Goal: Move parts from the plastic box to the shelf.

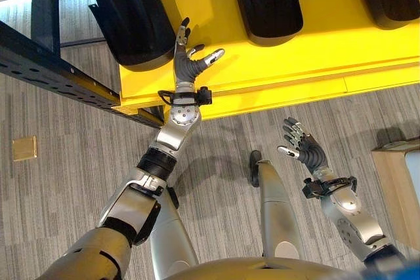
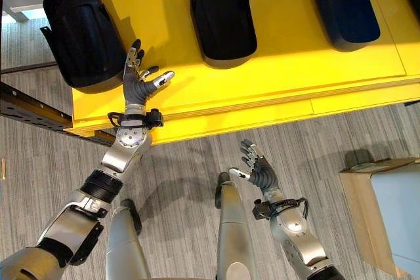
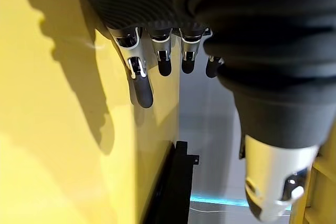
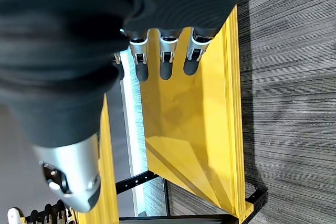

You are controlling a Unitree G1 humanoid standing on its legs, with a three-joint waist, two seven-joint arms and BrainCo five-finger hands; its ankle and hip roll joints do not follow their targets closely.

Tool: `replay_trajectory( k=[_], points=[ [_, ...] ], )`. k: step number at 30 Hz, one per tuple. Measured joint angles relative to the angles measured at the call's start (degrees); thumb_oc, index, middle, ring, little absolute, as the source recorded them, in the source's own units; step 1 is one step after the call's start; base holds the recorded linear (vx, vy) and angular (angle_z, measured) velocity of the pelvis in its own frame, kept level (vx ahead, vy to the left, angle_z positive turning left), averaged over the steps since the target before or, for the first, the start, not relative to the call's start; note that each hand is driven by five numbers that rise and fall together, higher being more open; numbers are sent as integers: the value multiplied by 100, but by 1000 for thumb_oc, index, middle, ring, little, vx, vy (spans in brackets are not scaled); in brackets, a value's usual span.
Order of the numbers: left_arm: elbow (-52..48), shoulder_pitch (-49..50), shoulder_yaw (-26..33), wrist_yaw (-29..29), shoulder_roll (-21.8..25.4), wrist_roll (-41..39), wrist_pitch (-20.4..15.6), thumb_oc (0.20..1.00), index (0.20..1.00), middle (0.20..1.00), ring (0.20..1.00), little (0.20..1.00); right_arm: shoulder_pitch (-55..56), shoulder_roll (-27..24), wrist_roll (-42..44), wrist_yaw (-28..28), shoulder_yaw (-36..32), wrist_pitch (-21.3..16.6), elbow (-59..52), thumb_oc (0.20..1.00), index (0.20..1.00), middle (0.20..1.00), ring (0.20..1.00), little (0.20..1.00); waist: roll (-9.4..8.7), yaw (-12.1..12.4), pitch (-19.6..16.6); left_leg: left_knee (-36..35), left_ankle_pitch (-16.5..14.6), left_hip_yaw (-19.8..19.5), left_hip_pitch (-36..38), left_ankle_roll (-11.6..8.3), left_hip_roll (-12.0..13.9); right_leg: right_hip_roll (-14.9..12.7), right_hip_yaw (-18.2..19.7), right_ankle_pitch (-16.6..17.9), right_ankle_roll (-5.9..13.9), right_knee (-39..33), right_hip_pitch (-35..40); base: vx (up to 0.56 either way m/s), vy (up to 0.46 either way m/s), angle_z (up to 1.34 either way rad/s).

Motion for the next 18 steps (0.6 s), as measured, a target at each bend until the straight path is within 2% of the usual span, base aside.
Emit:
replay_trajectory(
  k=[10,18],
  points=[
    [-1136,238,-62,-285,114,-5,66,1000,1000,1000,1000,1000,-1,0,0,1,-39,-2,-8,1000,1000,1000,1000,1000,-5,79,131,-10,12,-9,7,-2,-6,-9,-11,-7,-5,25,7,0,0,0],
    [-2222,101,-380,-657,-20,-140,-126,1000,1000,1000,1000,1000,1,0,-1,-7,-52,-50,-16,1000,1000,1000,1000,1000,-9,76,155,-45,26,-7,78,-4,-16,-14,-10,-22,-12,45,44,0,0,0]
  ],
)
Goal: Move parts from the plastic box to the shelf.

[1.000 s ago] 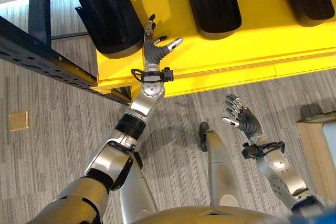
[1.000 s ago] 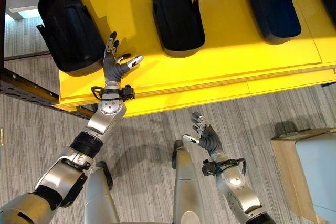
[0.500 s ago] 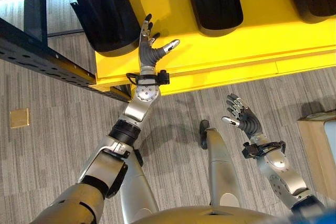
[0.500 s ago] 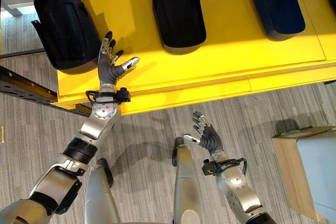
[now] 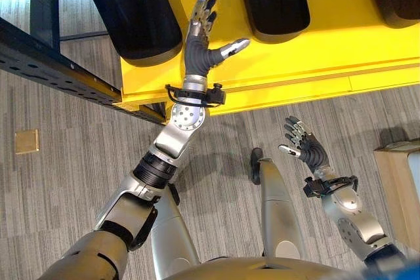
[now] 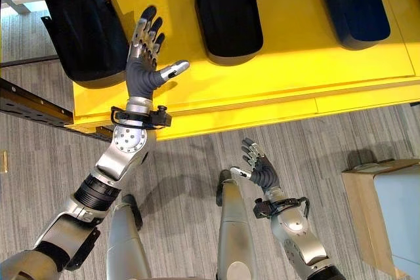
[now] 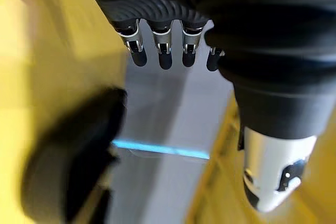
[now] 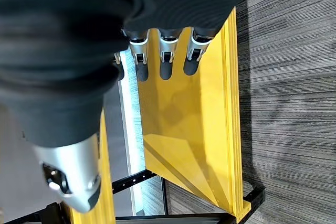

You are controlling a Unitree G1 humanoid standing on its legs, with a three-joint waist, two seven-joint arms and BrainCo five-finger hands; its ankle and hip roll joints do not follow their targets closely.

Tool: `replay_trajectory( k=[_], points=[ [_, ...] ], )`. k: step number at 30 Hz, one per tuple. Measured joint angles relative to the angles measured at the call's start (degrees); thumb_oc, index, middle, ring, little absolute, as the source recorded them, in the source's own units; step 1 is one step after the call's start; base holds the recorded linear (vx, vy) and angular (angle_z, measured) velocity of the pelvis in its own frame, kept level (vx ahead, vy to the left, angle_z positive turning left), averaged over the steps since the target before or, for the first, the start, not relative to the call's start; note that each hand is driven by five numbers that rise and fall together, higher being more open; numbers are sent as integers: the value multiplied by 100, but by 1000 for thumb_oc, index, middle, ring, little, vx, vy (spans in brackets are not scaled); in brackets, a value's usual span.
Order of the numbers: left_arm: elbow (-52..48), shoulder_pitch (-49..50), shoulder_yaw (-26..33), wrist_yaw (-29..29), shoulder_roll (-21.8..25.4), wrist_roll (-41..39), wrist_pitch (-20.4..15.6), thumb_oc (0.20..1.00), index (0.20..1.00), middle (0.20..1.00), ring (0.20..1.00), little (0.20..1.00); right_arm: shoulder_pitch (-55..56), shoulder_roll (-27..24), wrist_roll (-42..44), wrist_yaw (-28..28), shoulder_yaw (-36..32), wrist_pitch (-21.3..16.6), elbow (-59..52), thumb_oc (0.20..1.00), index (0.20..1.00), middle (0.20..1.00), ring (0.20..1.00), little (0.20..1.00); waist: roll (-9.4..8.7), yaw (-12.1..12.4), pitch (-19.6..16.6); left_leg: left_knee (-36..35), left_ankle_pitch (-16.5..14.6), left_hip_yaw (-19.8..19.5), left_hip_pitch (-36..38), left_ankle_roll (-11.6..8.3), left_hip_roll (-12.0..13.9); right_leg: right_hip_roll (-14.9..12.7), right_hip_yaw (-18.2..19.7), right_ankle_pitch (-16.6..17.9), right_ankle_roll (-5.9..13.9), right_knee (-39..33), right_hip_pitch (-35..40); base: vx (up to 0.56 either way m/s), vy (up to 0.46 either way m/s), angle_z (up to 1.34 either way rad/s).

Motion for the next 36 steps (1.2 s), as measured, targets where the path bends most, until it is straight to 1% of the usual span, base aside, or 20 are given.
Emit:
replay_trajectory(
  k=[4,8,11,13,15,16,18,20,21,23,24,26,28,31,32,35,36],
  points=[
    [-406,-65,-53,-62,-25,-119,-76,1000,1000,1000,1000,1000,-1,0,-1,-41,-4,-12,-7,1000,1000,1000,1000,1000,4,2,26,-75,47,-11,45,3,-3,-2,-18,-33,-27,39,13,-1,-7,2],
    [-464,-245,-19,-43,5,-153,-173,1000,1000,1000,1000,1000,-2,0,-7,-53,-5,-12,-8,1000,1000,1000,1000,1000,12,22,80,-74,58,-25,50,-14,-3,-5,-27,-44,-36,73,14,0,0,0],
    [-397,-321,146,179,122,48,-188,1000,1000,1000,1000,1000,-2,-1,-8,-56,-3,-14,-8,1000,1000,1000,1000,1000,12,19,80,-73,59,-27,50,-15,-3,-6,-28,-44,-36,74,16,0,0,0],
    [-152,-469,262,389,266,287,-181,1000,1000,1000,1000,1000,-2,-6,-9,-55,-4,-15,-9,1000,1000,1000,1000,1000,12,14,80,-70,60,-28,61,-15,-3,-8,-29,-43,-36,74,31,0,0,0],
    [142,-575,394,535,297,491,-181,1000,1000,1000,1000,1000,1,-15,-9,-50,-2,-15,-9,1000,1000,1000,1000,1000,12,19,80,-66,60,-27,80,-15,-3,-9,-31,-43,-36,74,54,0,0,0],
    [427,-699,431,696,367,605,-138,1000,1000,1000,1000,1000,0,-28,-9,-40,-1,-18,-10,1000,1000,1000,1000,1000,11,14,79,-67,60,-27,105,-15,-3,-10,-32,-44,-36,69,82,0,0,0],
    [789,-865,528,835,456,787,-76,1000,1000,1000,1000,1000,-1,-72,-9,-19,-1,-18,-12,1000,1000,1000,1000,1000,11,1,77,-64,60,-25,121,-15,-3,-9,-31,-43,-36,66,96,0,0,0],
    [823,-879,662,936,483,830,-38,1000,1000,1000,1000,1000,5,-131,-8,-1,1,-17,-12,1000,1000,1000,1000,1000,10,-24,77,-65,60,-25,121,-15,-3,-9,-32,-43,-36,66,95,22,7,0],
    [1252,-1114,768,1096,647,1033,71,1000,1000,1000,1000,1000,5,-215,-9,24,-45,-17,-13,1000,1000,1000,1000,1000,7,-54,65,-56,59,-26,121,-15,-2,-7,-30,-44,-36,67,96,37,10,0],
    [1464,-1258,807,1167,742,1080,112,1000,1000,1000,1000,1000,12,-216,-8,27,-70,-17,-13,1000,1000,1000,1000,1000,6,-75,54,-56,59,-25,120,-16,-2,-9,-30,-44,-36,65,96,20,7,0],
    [1670,-1448,820,1248,892,1177,228,1000,1000,1000,1000,1000,8,-216,-8,50,-76,-17,-16,1000,1000,1000,1000,1000,3,-101,46,-50,59,-26,117,-16,-1,-7,-29,-43,-36,64,96,37,13,0],
    [1721,-1608,851,1344,973,1265,298,1000,1000,1000,1000,1000,31,-216,-6,85,-76,-12,-16,1000,1000,1000,1000,1000,5,-114,22,-48,58,-24,110,-18,-1,-8,-30,-43,-36,57,96,41,9,0],
    [2100,-1835,848,1403,977,1330,376,1000,1000,1000,1000,1000,40,-216,-3,150,-76,-11,-15,1000,1000,1000,1000,1000,5,-115,-72,-44,53,-24,103,-22,-1,-7,-31,-43,-35,54,92,0,0,0],
    [2827,-2168,746,1582,1036,1479,624,1000,1000,1000,1000,1000,70,-216,1,190,-92,-11,-15,1000,1000,1000,1000,1000,0,-140,-290,-45,36,-14,96,-33,9,-1,-31,-46,-30,26,88,14,4,-1],
    [3022,-2254,725,1590,1128,1485,727,1000,1000,1000,1000,1000,98,-216,1,202,-109,-7,-14,1000,1000,1000,1000,1000,-4,-178,-372,-43,33,-10,94,-36,10,0,-30,-45,-28,16,88,37,10,-2],
    [3093,-2270,717,1596,1213,1497,788,1000,1000,1000,1000,1000,197,-217,1,214,-173,-7,-14,1000,1000,1000,1000,1000,-6,-171,-416,-39,34,-8,92,-40,11,0,-30,-43,-27,14,88,25,9,-1],
    [3877,-2560,528,1605,1371,1591,933,1000,1000,1000,1000,1000,227,-224,1,274,-186,-2,-15,1000,1000,1000,1000,1000,-6,-186,-431,-23,20,-8,92,-29,14,5,-25,-43,-27,5,88,26,13,-3]
  ],
)
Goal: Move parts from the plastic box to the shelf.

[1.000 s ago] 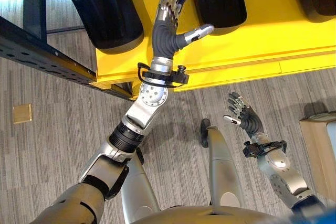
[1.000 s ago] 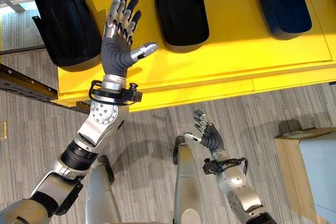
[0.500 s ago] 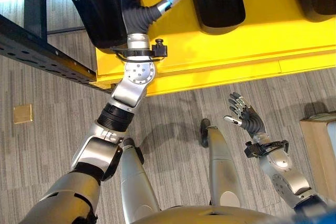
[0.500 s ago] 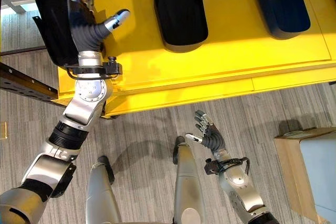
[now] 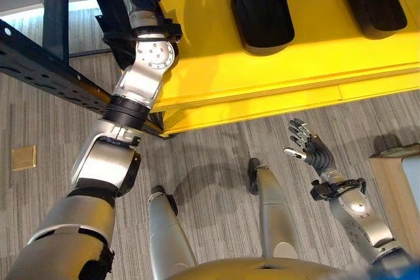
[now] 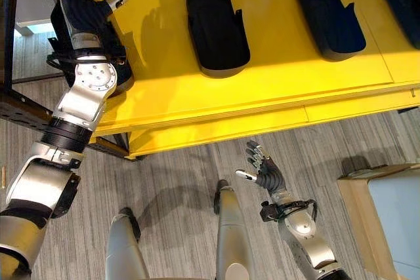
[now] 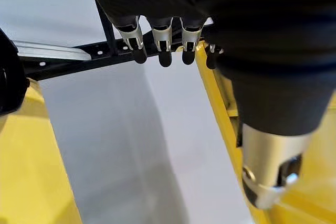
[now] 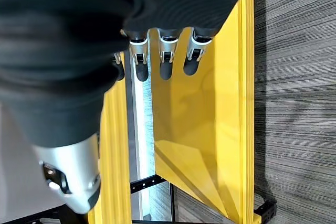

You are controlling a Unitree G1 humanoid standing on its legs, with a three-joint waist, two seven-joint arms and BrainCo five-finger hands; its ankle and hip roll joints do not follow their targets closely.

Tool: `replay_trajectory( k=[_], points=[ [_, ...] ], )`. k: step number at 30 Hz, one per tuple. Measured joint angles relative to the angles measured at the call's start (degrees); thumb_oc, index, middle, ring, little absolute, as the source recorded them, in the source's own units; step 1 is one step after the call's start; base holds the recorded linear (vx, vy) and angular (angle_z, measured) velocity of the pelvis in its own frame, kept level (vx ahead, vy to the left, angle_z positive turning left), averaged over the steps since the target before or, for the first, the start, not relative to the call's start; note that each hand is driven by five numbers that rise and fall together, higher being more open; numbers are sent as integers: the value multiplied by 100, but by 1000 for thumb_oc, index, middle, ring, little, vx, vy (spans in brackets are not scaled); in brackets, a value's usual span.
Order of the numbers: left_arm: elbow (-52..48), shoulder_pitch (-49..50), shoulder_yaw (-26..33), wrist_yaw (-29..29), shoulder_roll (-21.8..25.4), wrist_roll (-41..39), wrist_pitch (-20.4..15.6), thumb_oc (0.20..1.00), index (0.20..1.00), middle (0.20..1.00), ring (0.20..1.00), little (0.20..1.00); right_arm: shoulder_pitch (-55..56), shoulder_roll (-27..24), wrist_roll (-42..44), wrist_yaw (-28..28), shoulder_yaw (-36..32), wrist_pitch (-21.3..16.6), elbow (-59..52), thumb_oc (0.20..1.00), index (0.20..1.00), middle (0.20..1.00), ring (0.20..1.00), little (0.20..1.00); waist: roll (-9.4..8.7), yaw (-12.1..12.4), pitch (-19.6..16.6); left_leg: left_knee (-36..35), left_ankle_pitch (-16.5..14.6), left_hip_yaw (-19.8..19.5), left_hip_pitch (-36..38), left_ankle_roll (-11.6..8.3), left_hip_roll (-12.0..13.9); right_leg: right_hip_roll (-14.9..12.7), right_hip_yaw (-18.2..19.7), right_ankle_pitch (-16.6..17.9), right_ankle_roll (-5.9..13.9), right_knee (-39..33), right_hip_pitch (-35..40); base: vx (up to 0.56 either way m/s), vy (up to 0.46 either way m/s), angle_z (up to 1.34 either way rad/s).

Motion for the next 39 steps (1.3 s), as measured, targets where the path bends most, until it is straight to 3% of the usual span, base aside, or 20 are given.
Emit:
replay_trajectory(
  k=[4,17,30,39],
  points=[
    [509,-195,-216,-21,194,2,127,1000,1000,1000,1000,1000,53,-116,-1,83,-3,11,-2,1000,1000,1000,1000,1000,-4,-82,-50,26,-9,7,-28,1,1,3,5,31,17,-51,0,6,3,-1],
    [2274,-763,-668,-564,-48,-1033,304,1000,1000,1000,1000,1000,96,-196,-2,147,-3,188,-2,1000,1000,1000,1000,1000,0,-117,-65,60,-22,23,-49,-22,-1,9,30,61,44,-84,-6,0,0,0],
    [2665,-973,-660,-835,-72,-1662,329,1000,1000,1000,1000,1000,195,-201,5,248,10,249,-1,1000,1000,1000,1000,1000,15,-108,-55,51,-24,30,-46,-18,-1,13,33,74,47,-103,-6,0,0,0],
    [3382,-1238,-654,-951,66,-1690,570,1000,1000,1000,1000,1000,282,-433,108,319,-10,336,-4,1000,1000,1000,1000,1000,82,-122,70,49,-40,36,-52,10,-1,17,38,86,53,-135,-7,0,0,0]
  ],
)
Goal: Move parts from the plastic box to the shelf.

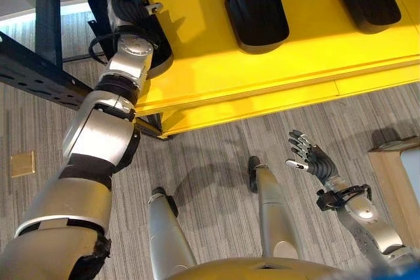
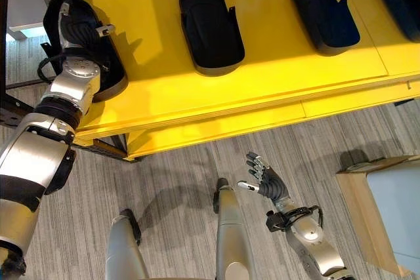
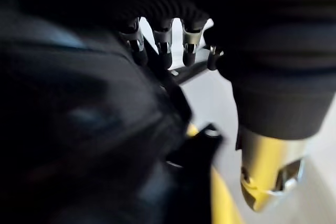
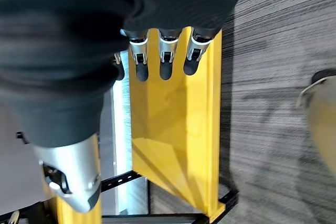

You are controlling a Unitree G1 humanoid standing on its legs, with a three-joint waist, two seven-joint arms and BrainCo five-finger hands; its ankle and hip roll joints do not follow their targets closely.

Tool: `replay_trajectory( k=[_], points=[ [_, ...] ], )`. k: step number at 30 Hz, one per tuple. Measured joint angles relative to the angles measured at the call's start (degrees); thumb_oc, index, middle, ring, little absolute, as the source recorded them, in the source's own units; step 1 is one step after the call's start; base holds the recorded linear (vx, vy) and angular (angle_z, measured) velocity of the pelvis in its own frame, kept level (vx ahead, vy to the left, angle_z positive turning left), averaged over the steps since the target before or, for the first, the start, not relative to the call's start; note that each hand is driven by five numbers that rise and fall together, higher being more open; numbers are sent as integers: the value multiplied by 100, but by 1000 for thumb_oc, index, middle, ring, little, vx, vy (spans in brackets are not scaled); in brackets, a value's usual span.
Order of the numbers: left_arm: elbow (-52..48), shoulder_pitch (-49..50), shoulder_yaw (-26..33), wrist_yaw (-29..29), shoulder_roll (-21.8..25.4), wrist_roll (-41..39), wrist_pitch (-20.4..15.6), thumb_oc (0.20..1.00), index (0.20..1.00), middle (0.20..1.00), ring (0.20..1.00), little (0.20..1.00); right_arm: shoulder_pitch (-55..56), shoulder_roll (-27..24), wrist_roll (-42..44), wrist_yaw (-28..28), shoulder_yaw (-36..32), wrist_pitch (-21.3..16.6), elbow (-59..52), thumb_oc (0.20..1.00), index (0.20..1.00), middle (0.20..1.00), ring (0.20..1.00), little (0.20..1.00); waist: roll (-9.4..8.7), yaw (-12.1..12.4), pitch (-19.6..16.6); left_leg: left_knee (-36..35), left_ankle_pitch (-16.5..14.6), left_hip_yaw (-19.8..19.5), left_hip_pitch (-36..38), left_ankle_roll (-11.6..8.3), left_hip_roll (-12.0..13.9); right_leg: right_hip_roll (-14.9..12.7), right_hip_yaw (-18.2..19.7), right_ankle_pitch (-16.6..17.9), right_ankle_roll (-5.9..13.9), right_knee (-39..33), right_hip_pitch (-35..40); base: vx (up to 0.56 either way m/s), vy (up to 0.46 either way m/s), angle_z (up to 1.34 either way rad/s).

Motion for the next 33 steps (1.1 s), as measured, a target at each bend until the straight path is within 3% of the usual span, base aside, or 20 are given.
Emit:
replay_trajectory(
  k=[33],
  points=[
    [188,-361,-519,-993,337,1309,315,1000,1000,1000,1000,1000,427,3,176,509,-233,111,-16,1000,1000,1000,1000,1000,-21,-153,119,195,-117,23,-118,-5,13,14,55,31,34,8,-98,1,1,0]
  ],
)
